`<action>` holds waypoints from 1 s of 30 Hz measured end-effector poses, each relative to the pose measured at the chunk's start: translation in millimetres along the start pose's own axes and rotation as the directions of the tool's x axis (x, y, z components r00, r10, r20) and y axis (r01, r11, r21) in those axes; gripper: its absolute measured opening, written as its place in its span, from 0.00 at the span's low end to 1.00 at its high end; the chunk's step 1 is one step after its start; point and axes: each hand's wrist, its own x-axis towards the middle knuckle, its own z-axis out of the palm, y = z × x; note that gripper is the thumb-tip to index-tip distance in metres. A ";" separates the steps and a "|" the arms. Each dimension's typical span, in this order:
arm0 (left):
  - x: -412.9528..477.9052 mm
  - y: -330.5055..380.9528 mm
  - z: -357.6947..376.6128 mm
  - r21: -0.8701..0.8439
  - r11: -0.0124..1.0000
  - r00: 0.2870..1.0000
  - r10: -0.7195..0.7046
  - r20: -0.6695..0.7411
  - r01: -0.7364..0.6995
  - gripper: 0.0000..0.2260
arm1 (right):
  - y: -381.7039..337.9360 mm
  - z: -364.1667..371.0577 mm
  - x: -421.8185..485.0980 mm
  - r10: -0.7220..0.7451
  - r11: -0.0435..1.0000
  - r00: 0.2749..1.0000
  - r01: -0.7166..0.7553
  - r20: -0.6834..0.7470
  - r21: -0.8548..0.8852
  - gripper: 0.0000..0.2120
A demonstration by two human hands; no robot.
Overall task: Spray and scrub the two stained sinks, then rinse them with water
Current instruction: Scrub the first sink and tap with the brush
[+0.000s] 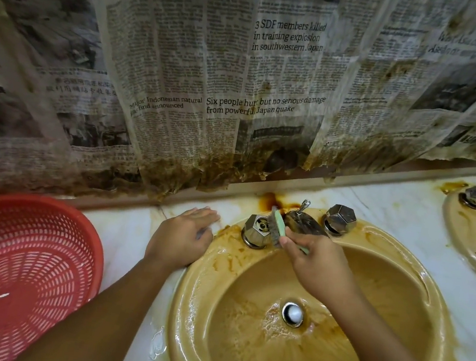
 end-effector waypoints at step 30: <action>4.3 -4.2 4.0 0.019 0.999 1.000 0.030 0.001 -0.030 0.19 | 23.5 74.2 -37.5 0.365 0.364 0.905 -0.357 0.221 0.860 0.15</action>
